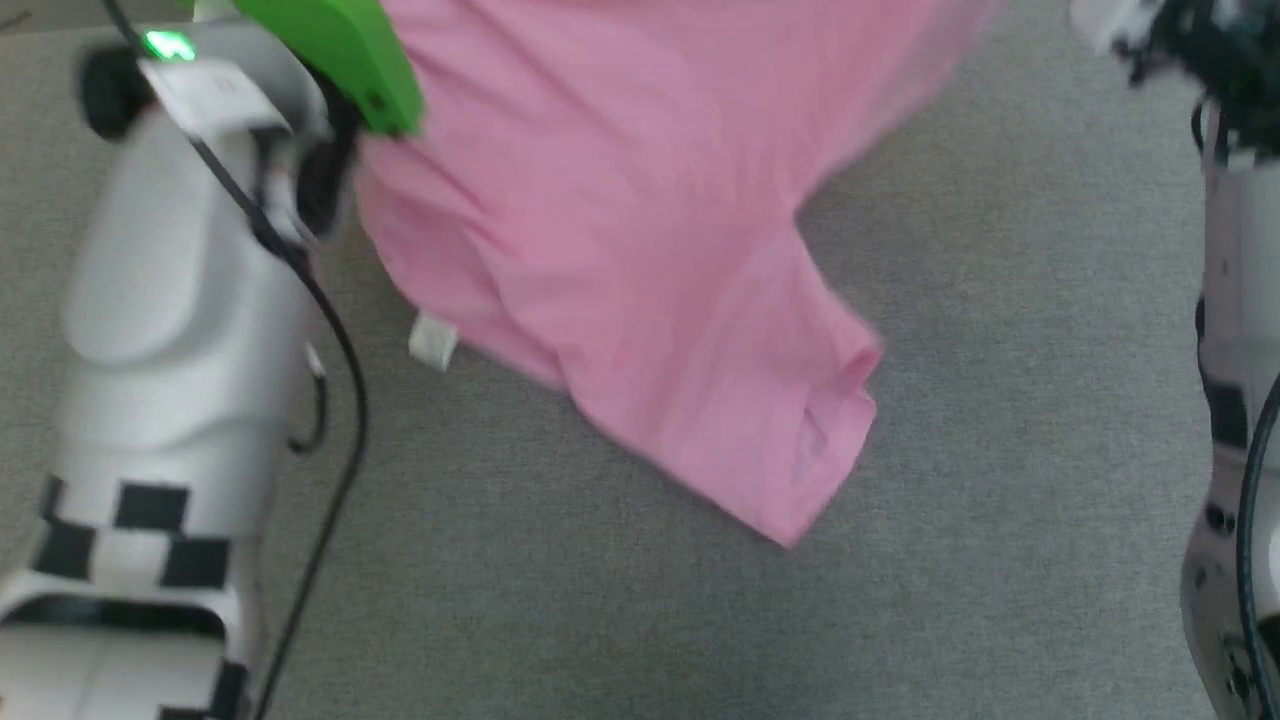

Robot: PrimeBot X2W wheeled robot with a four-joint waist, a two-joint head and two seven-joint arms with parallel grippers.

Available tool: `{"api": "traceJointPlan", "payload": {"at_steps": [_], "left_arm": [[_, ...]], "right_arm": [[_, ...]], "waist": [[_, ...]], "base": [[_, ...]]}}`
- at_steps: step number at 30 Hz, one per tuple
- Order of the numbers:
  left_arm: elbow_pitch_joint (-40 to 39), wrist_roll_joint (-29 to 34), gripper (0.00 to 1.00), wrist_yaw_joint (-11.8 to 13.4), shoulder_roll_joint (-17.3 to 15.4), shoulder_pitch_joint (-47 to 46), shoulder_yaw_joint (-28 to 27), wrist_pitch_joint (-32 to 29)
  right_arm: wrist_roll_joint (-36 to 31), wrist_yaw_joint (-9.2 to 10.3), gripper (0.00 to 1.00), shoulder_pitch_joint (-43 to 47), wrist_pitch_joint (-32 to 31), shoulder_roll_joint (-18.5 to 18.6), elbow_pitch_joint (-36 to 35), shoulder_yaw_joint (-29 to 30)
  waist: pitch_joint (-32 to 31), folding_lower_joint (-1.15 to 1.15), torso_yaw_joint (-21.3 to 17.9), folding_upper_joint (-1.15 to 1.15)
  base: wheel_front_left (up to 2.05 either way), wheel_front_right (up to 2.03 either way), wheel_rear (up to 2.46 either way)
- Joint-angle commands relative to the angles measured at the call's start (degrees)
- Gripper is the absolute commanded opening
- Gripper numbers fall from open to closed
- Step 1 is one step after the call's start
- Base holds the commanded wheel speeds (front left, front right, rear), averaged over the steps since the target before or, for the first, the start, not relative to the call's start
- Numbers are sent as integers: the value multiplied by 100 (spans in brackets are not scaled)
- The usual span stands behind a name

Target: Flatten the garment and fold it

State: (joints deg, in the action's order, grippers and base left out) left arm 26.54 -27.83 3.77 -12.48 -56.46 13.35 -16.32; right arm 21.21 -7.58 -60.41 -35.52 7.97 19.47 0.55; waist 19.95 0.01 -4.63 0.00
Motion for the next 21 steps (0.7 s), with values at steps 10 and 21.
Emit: {"api": "traceJointPlan", "payload": {"at_steps": [10, 21], "left_arm": [[388, 487, 0, 217, -331, -1825, -78, 527], [666, 417, 0, -20, -361, -1293, -67, 1440]], "right_arm": [[-604, 9, 0, -2053, 1110, -350, 1137, 442], [-239, 9, 0, -1848, 1580, -304, 1380, 52]], "waist": [[147, -1, 4, 0], [176, -1, 17, 0]], "base": [[0, 0, 0], [0, 0, 0]]}}
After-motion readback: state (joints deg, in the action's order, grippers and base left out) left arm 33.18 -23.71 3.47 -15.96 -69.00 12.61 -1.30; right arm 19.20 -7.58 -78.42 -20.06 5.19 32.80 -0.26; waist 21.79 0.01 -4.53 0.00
